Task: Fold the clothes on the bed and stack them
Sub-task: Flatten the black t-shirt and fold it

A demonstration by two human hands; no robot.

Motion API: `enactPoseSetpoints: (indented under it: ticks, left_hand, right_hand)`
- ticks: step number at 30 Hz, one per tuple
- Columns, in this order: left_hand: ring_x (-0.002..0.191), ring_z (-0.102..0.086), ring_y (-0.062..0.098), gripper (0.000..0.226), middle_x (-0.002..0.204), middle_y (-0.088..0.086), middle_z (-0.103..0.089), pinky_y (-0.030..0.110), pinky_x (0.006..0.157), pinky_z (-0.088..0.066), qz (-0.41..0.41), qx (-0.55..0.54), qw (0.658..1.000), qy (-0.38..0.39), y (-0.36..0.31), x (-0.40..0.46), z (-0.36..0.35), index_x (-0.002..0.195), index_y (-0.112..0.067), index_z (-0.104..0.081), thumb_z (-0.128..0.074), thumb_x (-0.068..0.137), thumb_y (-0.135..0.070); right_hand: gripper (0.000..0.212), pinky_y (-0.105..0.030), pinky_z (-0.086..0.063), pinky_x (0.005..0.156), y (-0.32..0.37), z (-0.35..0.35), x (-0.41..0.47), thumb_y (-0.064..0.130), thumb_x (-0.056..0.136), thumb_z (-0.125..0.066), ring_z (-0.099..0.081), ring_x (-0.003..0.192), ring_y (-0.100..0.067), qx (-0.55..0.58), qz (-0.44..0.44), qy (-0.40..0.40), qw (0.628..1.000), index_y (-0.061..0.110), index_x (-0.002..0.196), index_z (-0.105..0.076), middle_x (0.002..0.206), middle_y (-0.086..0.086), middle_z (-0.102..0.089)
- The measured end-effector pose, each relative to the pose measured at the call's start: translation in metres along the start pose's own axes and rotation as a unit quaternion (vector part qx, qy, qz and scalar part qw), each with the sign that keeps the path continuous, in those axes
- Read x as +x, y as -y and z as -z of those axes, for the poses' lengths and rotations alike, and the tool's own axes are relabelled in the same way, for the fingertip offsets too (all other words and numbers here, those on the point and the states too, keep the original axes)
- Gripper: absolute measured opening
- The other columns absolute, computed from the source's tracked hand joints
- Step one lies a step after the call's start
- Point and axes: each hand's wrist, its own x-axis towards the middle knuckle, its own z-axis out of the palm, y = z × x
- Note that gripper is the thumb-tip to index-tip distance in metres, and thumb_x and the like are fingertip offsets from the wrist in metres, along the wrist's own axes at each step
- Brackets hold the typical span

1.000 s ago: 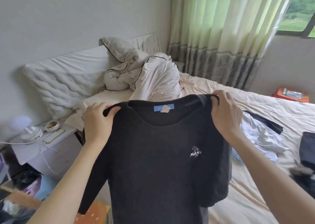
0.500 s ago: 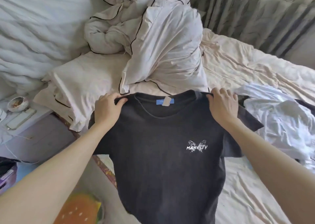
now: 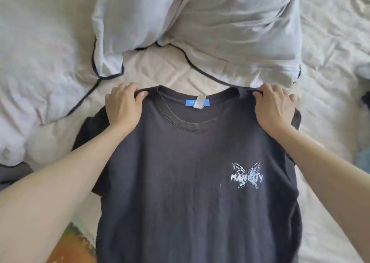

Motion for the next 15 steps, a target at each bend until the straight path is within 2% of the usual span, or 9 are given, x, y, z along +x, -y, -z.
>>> enactPoseSetpoints:
  ticks: [4, 8, 15]
  left_hand:
    - [0.097, -0.051, 0.04, 0.03, 0.102, 0.021, -0.058, 0.046, 0.081, -0.032, -0.015, 0.068, 0.997, 0.011, 0.015, -0.003, -0.054, 0.104, -0.006, -0.058, -0.045, 0.099, -0.034]
    - [0.095, -0.049, 0.04, 0.029, 0.1, 0.022, -0.056, 0.046, 0.079, -0.03, -0.043, 0.099, 0.994, 0.001, 0.022, -0.004, -0.082, 0.105, -0.007, -0.059, -0.044, 0.099, -0.031]
    - [0.1, -0.05, 0.04, 0.032, 0.104, 0.022, -0.057, 0.047, 0.081, -0.031, -0.06, 0.134, 0.987, 0.063, 0.019, 0.003, -0.079, 0.109, -0.006, -0.057, -0.043, 0.099, -0.032]
  right_hand:
    - [0.033, -0.044, -0.026, 0.093, -0.011, -0.061, -0.001, 0.028, 0.101, -0.037, -0.043, 0.114, -0.037, -0.001, -0.023, 0.008, 1.0, 0.004, 0.115, -0.054, 0.116, -0.022, -0.052]
    - [0.037, -0.044, -0.027, 0.089, -0.016, -0.097, -0.005, 0.03, 0.101, -0.035, -0.042, 0.11, -0.037, 0.0, -0.024, -0.004, 1.0, 0.002, 0.118, -0.052, 0.116, -0.022, -0.051]
    - [0.034, -0.044, -0.028, 0.088, -0.014, -0.094, -0.002, 0.028, 0.101, -0.037, -0.044, 0.109, -0.037, -0.004, -0.015, 0.026, 1.0, 0.001, 0.114, -0.053, 0.115, -0.023, -0.053]
